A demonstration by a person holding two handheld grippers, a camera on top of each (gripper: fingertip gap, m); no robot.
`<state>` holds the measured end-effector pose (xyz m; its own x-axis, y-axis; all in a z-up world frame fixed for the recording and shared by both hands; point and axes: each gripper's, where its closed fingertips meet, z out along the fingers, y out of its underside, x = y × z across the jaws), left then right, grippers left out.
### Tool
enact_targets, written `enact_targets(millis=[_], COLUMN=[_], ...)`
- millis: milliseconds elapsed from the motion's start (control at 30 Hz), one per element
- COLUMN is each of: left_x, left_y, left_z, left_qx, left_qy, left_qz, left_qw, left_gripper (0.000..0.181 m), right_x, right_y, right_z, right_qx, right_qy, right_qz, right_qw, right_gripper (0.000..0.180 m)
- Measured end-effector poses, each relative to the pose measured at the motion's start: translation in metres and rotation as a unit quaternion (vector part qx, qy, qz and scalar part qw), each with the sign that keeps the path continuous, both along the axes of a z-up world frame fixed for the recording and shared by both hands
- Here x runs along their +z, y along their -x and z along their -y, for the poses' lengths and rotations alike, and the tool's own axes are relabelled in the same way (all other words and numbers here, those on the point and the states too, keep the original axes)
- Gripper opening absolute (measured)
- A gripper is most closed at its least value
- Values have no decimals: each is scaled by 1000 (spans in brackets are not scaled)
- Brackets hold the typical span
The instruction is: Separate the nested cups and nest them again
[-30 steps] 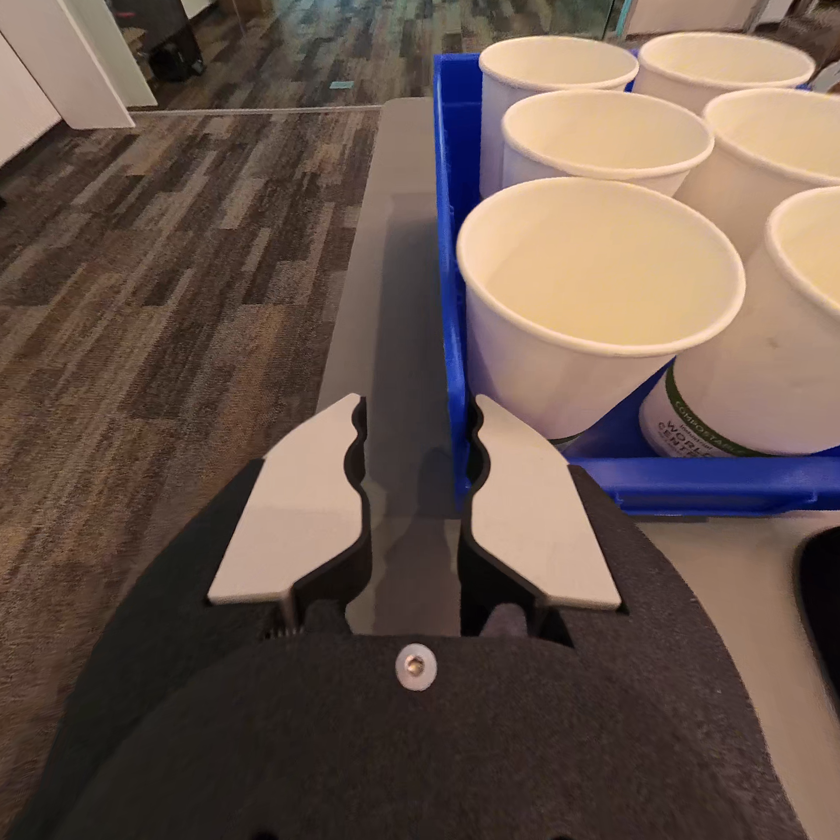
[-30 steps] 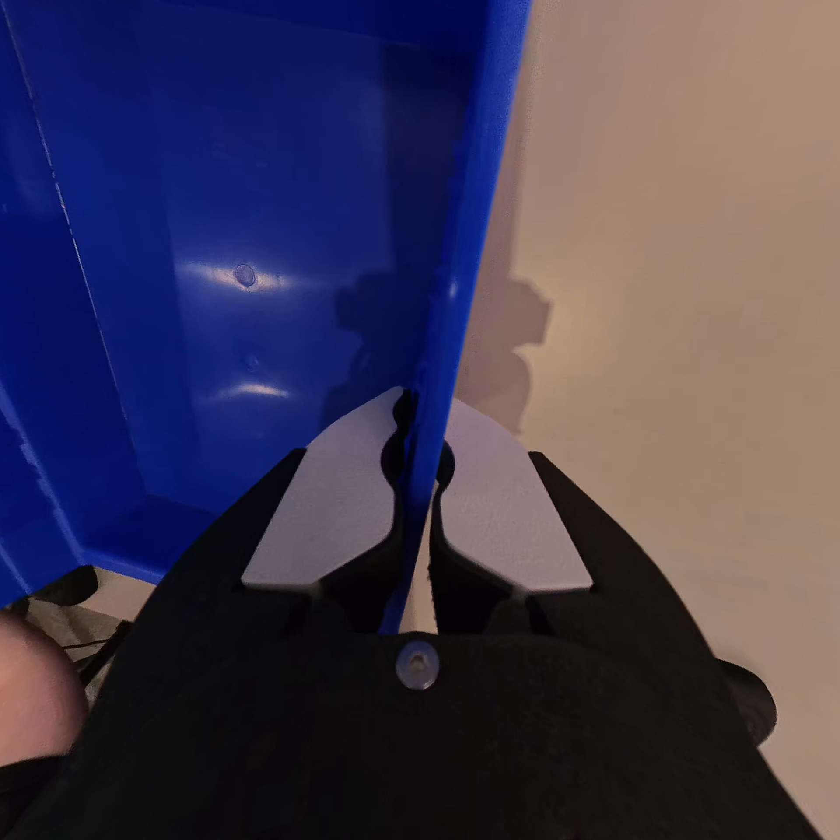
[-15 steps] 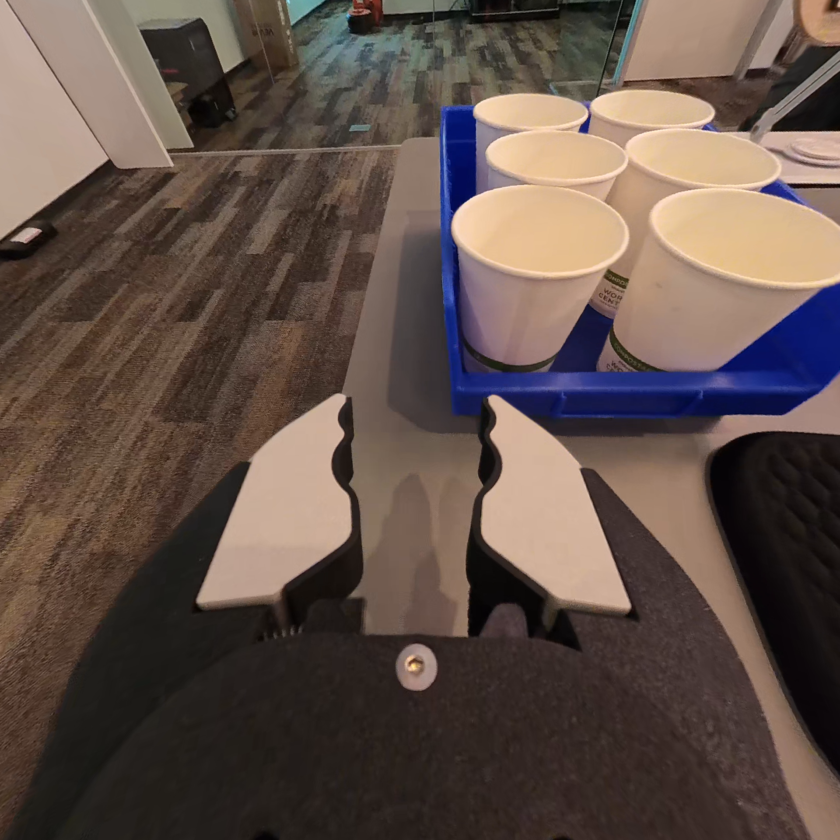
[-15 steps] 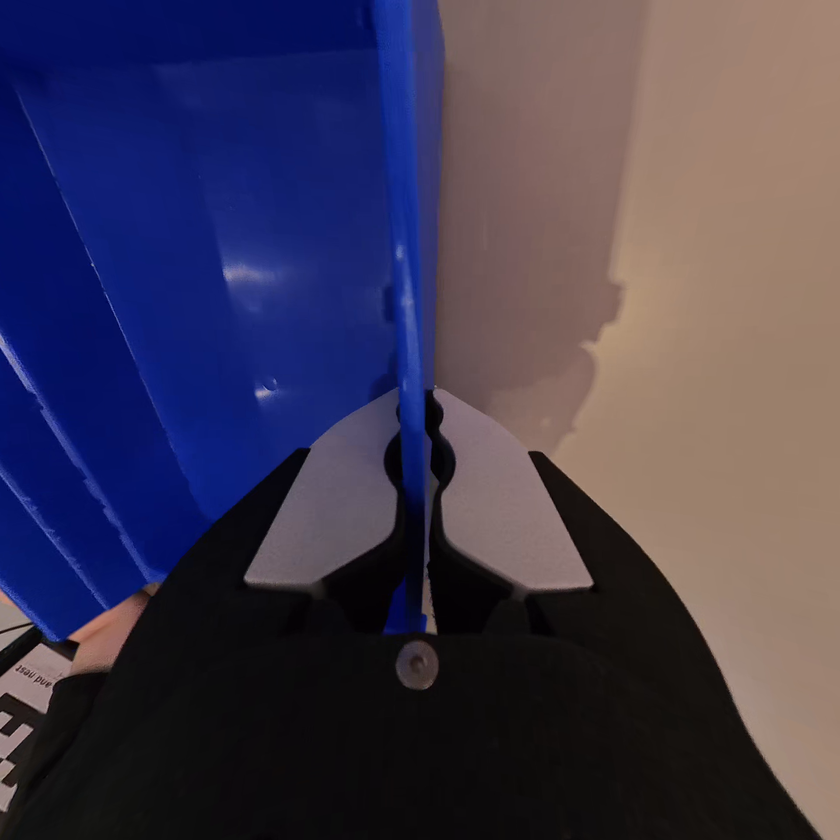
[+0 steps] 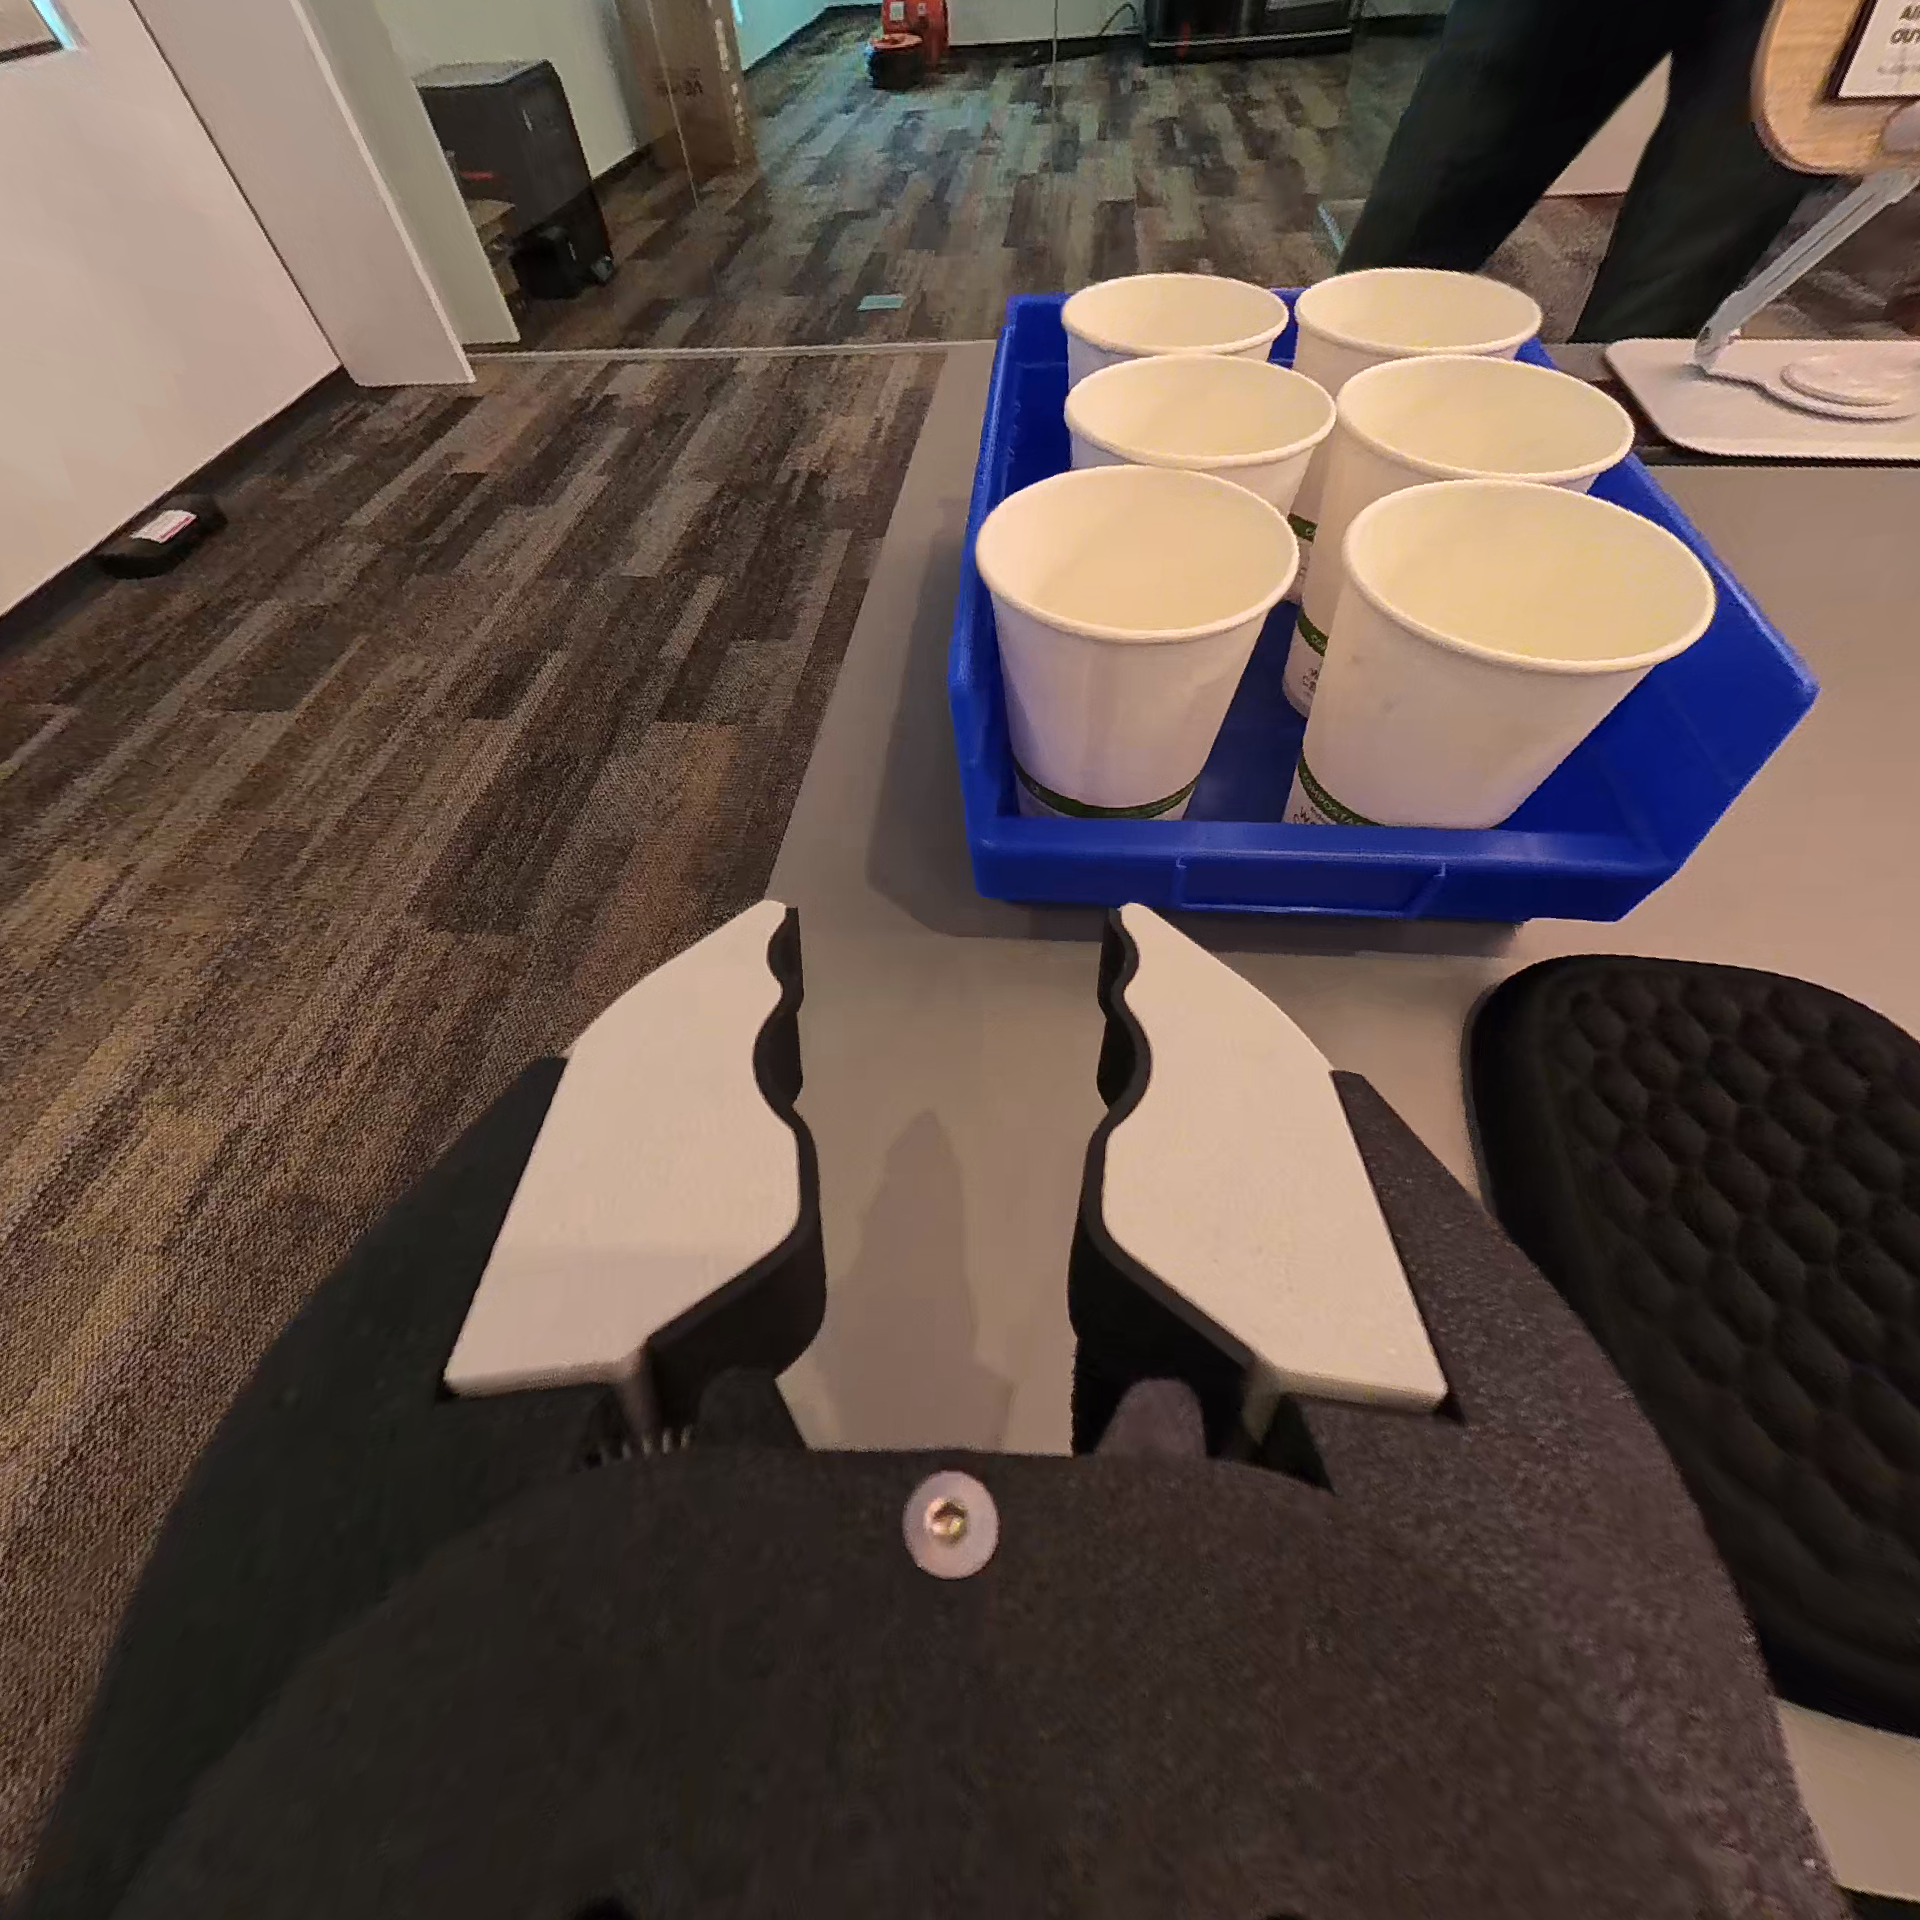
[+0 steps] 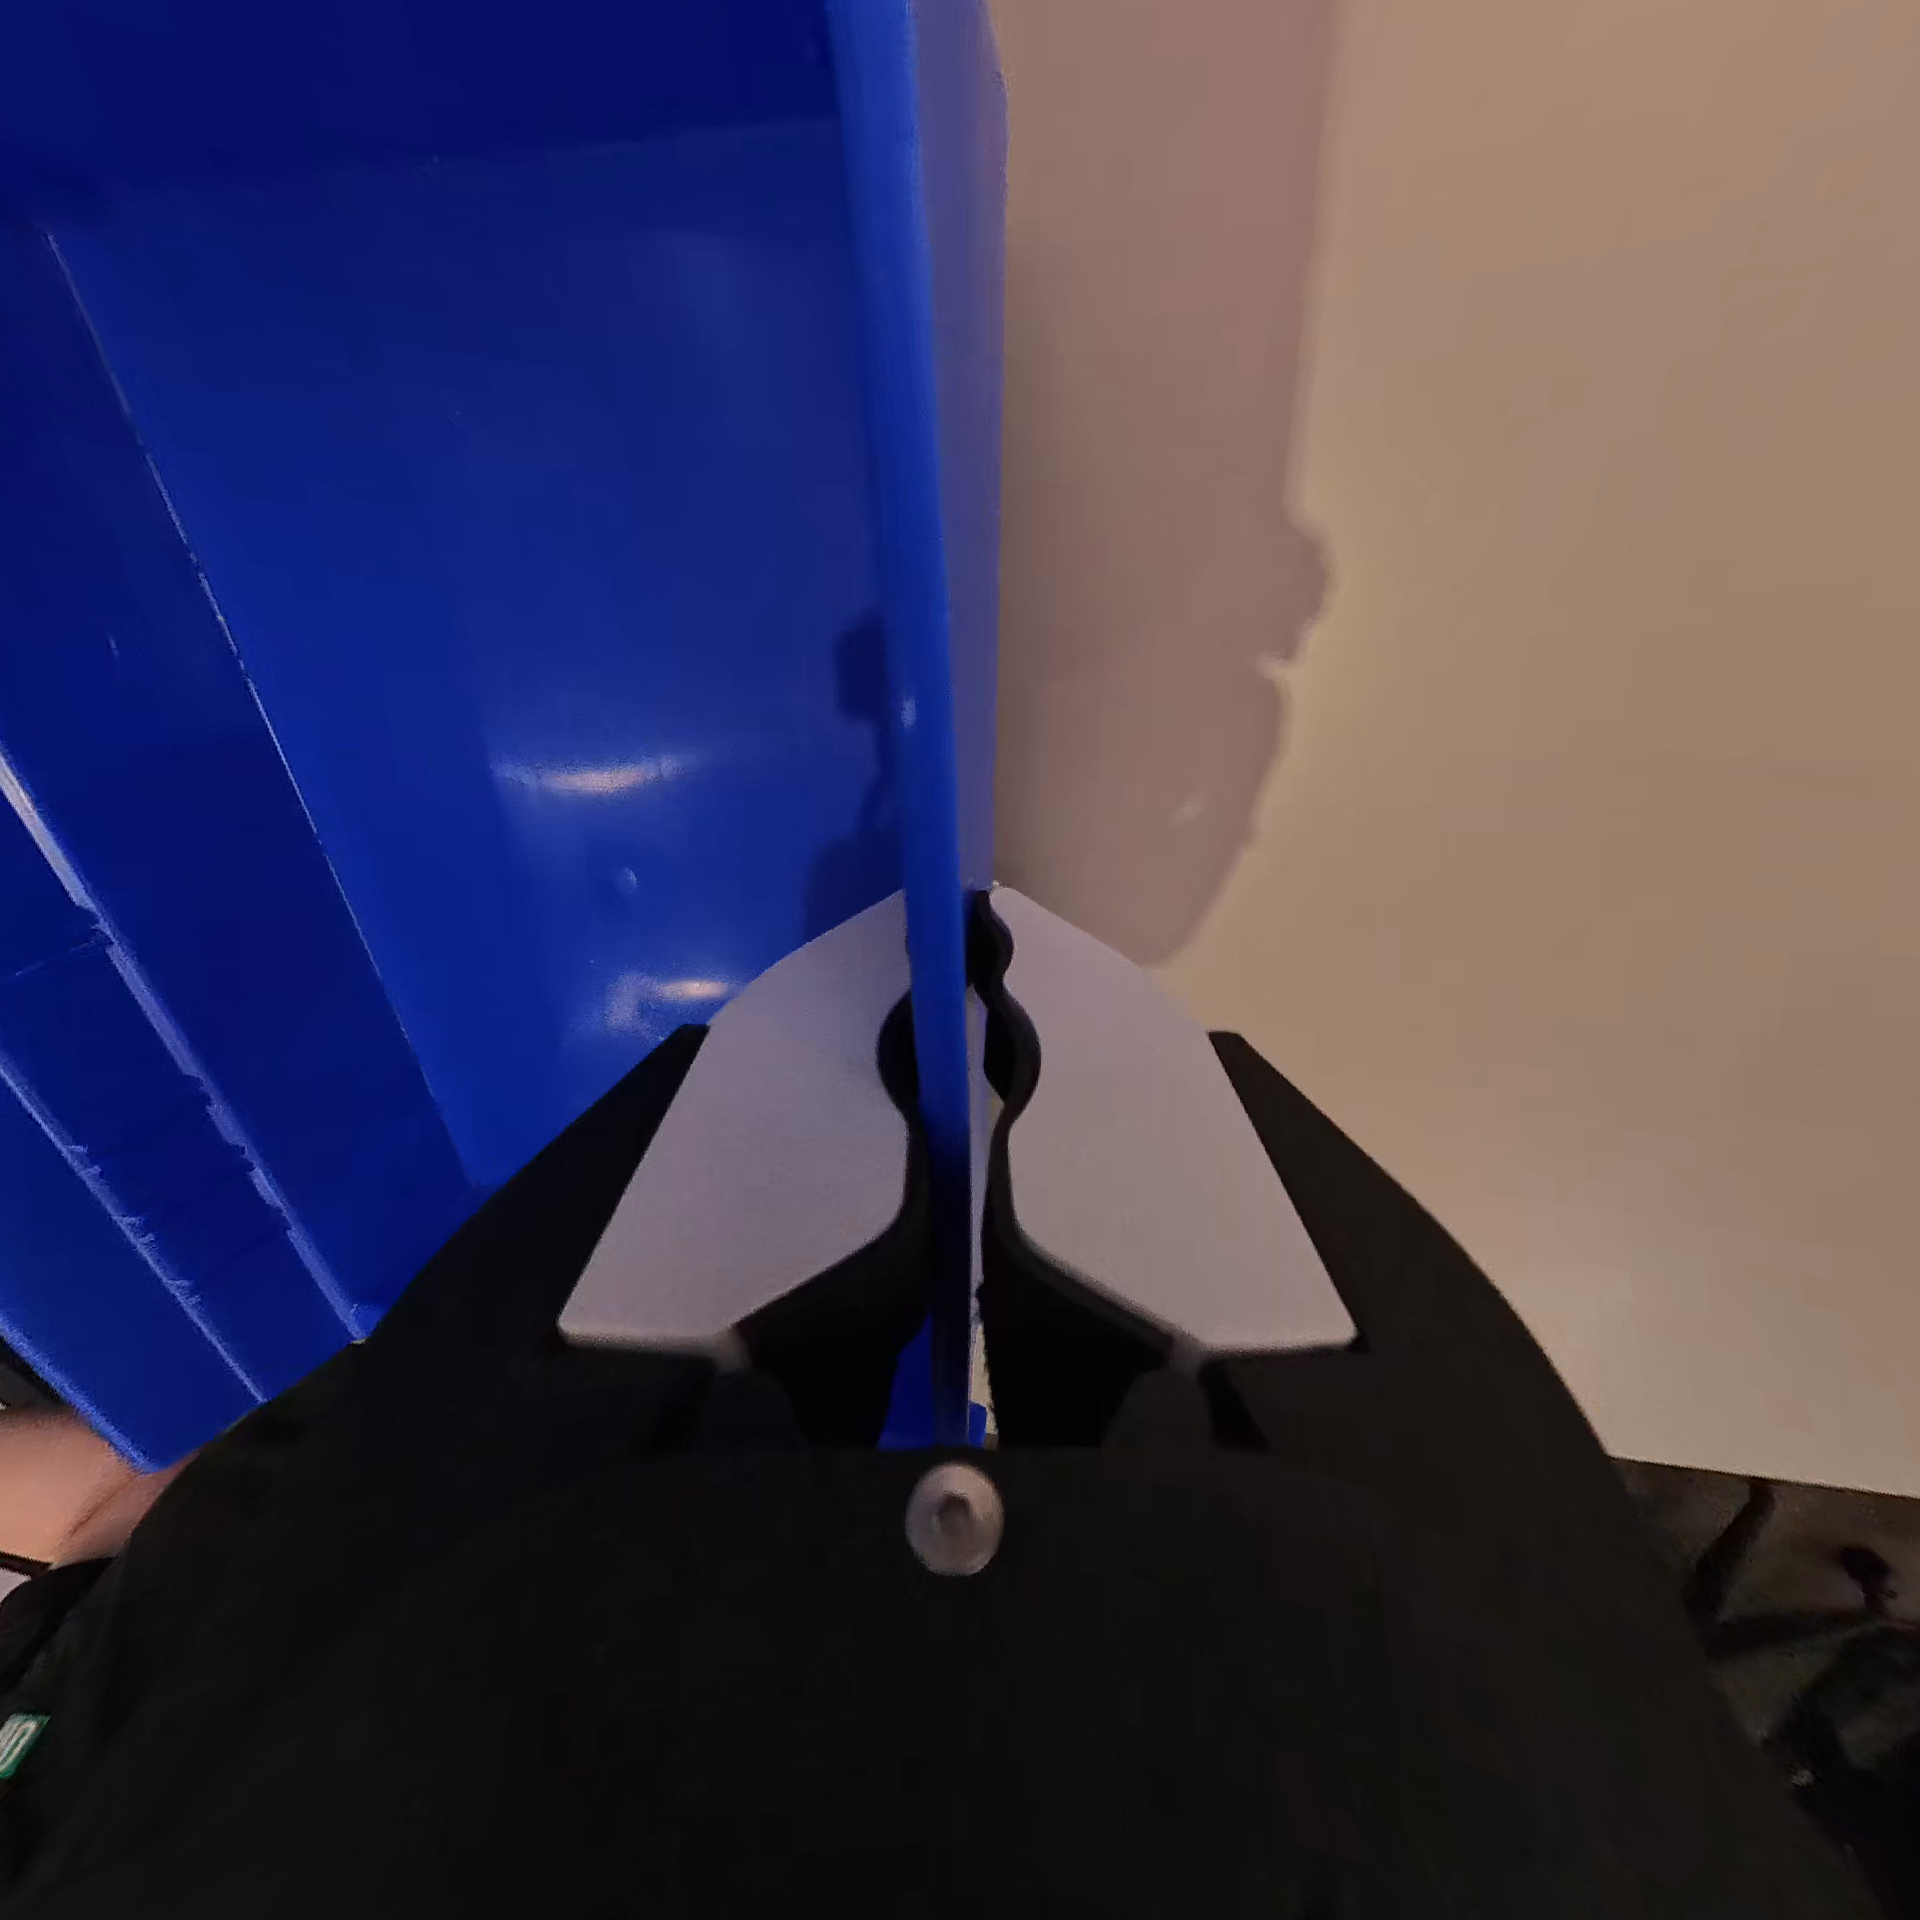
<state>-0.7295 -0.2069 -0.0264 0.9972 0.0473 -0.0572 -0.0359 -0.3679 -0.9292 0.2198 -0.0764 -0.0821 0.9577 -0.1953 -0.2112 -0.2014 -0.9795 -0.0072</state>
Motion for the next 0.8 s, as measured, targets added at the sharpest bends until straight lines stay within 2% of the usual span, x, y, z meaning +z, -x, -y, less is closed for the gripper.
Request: enact_targets(millis=[167,367,700,800], left_x=[3,11,16,18], left_y=[-11,-39,-78,-83], left_z=[-1,-13,-38,-41], left_qx=[14,8,-19,-25], left_qy=[2,6,21,15], left_qz=[8,1,-22,-17], left_qw=[1000,1000,999,999], left_gripper=[55,54,56,62], right_x=[-11,-28,-46,-44], right_y=[-73,-119,-142,-141], right_z=[22,33,31,30], right_qx=[-18,-5,41,41], right_qy=[-7,8,-15,-33], right_qz=[-17,-12,3,5], right_qw=[1000,1000,999,999], right_gripper=[4,4,5,9])
